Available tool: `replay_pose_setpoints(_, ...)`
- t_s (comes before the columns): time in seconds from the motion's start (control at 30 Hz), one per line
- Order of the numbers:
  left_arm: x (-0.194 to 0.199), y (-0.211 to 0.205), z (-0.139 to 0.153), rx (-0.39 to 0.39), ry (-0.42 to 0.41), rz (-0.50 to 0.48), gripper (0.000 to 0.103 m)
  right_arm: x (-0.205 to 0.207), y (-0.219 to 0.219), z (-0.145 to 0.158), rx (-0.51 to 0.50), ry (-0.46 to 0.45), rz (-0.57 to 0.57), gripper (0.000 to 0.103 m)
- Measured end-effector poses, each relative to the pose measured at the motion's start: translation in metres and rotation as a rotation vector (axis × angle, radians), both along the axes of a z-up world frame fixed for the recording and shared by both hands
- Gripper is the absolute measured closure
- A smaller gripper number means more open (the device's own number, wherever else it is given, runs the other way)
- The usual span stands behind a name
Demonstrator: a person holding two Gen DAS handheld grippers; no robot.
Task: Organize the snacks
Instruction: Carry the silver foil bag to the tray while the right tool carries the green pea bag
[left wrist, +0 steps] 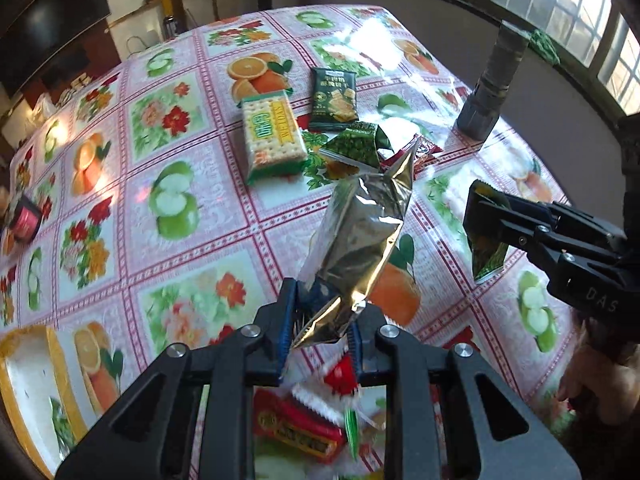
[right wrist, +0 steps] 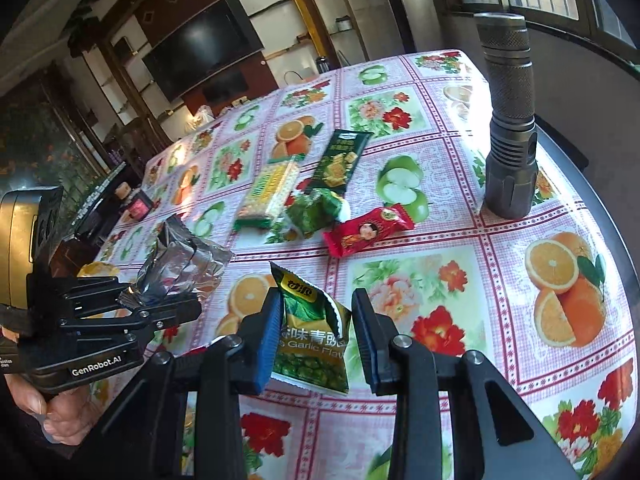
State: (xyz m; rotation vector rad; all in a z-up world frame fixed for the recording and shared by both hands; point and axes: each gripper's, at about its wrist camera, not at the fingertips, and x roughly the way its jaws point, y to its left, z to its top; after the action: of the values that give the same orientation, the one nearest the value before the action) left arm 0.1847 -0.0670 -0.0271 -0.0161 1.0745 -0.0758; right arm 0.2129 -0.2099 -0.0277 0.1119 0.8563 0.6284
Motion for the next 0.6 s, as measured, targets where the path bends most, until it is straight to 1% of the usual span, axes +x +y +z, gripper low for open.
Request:
replay_pose_setpoints(0.13, -0.028, 0.016, 0.013, -0.04, -0.028, 0.073, 0.078, -0.013, 0.003, 0.005, 0.027, -0.012, 0.032, 0.068)
replay_pose_setpoints(0.2, -0.046, 0.021, 0.017, -0.039, -0.039, 0.112, 0.078, -0.019, 0.007, 0.007, 0.04, -0.016, 0.051, 0.068)
replay_pose_setpoints(0.3, -0.067, 0.034, 0.023, -0.059, -0.053, 0.172, 0.078, -0.029, 0.014, 0.01, 0.048, -0.024, 0.084, 0.068)
replay_pose_setpoints(0.43, -0.094, 0.051, 0.03, -0.05, -0.072, 0.251, 0.078, -0.042, 0.027, 0.017, 0.057, -0.039, 0.128, 0.068)
replay_pose_setpoints(0.6, -0.122, 0.066, 0.041, -0.034, -0.107, 0.319, 0.078, -0.061, 0.044, 0.025, 0.07, -0.055, 0.187, 0.068)
